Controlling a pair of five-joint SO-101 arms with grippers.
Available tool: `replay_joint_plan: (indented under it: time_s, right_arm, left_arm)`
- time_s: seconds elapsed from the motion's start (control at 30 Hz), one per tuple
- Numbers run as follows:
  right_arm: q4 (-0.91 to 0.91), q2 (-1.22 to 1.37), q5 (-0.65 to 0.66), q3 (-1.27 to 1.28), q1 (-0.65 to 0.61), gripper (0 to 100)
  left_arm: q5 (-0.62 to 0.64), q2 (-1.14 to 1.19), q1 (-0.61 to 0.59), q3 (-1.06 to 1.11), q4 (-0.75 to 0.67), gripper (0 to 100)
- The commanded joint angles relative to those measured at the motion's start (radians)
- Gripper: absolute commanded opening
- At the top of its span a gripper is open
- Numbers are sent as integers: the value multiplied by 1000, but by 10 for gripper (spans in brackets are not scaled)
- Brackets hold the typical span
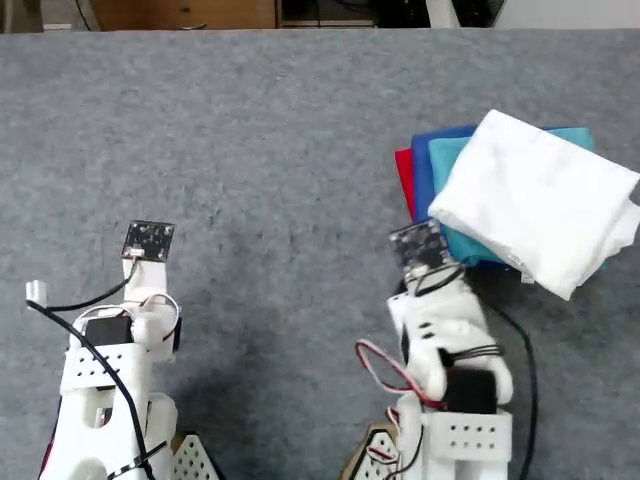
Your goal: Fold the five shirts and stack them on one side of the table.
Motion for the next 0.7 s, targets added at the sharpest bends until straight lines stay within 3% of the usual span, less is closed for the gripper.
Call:
replay_joint_plan:
  time_s: [0.0,0.13,0.23,0.67]
  right_arm:
    - [-23,-61,-48,73,-90,19]
    - [-23,-113,-138,136,-134,21]
    - [-23,-170,-203,189,-142,23]
    - [218,-302,-213,197,-142,20]
  left_arm:
    - [130,-12,5,-5,0,21]
    - [230,-12,2,-3,0,21]
    - [236,-12,8,23,-2,19]
    - [245,-13,0,69,-38,19]
